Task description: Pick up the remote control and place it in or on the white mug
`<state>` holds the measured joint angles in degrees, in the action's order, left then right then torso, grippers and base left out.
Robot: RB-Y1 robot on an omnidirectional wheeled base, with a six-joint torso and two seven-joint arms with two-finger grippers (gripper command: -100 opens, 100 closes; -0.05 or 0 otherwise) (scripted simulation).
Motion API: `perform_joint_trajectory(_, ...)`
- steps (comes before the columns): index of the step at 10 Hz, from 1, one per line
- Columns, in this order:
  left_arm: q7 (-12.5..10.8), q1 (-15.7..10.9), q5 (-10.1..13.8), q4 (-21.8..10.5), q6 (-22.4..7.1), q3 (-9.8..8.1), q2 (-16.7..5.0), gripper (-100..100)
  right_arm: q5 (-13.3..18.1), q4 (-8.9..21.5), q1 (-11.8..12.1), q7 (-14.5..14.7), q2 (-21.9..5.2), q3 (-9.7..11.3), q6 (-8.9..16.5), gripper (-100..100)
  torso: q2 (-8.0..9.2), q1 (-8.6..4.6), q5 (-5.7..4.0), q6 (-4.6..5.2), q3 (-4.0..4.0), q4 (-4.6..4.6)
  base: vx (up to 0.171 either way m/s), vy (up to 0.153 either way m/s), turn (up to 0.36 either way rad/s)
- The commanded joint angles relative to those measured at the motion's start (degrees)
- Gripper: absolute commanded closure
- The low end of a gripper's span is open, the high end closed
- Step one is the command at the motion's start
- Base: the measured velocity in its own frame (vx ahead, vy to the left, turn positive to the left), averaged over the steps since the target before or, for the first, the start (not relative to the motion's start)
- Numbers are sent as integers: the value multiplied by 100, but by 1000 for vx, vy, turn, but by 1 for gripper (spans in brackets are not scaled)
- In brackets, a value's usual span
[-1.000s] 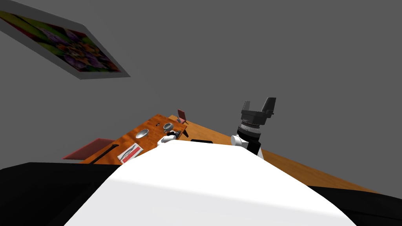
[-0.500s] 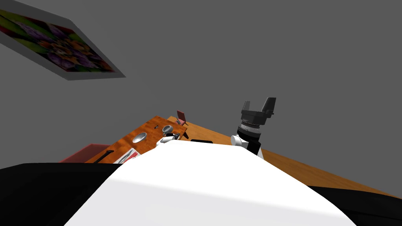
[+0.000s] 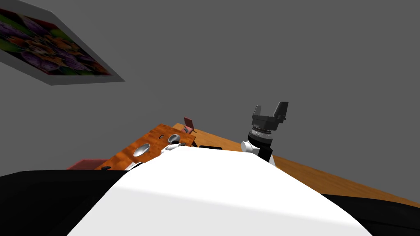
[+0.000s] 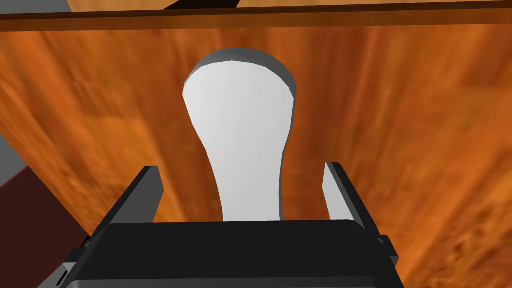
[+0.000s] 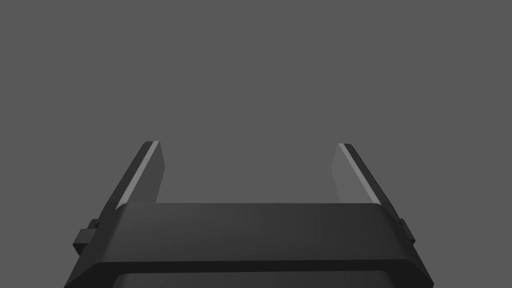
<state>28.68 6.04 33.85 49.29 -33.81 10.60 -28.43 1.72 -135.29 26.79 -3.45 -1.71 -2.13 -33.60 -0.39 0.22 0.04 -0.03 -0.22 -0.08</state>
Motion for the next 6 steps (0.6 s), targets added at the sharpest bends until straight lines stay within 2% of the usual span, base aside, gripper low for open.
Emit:
perform_joint_trajectory(1, 80, -109, 82, -238, -22, 32, -10, -100, 0, 0, 0, 0, 0, 0, 0, 0, 0, 0, 0, 0, 0, 0, 71, 51, -23)
perform_joint_trajectory(3, 189, -198, 229, -563, -169, 105, -111, -100, 0, 0, 0, 0, 0, 0, 0, 0, 15, -9, -1, 0, 8, 3, 64, 47, -55)
perform_joint_trajectory(5, 181, -150, 223, -487, -158, 94, -116, -100, 0, 0, 0, 0, 0, 0, 0, 0, 12, -8, -1, 0, 6, 2, 47, 34, -15)
perform_joint_trajectory(6, 184, -156, 224, -498, -163, 96, -116, 0, 0, 0, -1, 0, 1, 0, 0, 0, 24, -18, -2, -1, 12, 4, 6, 4, 0)
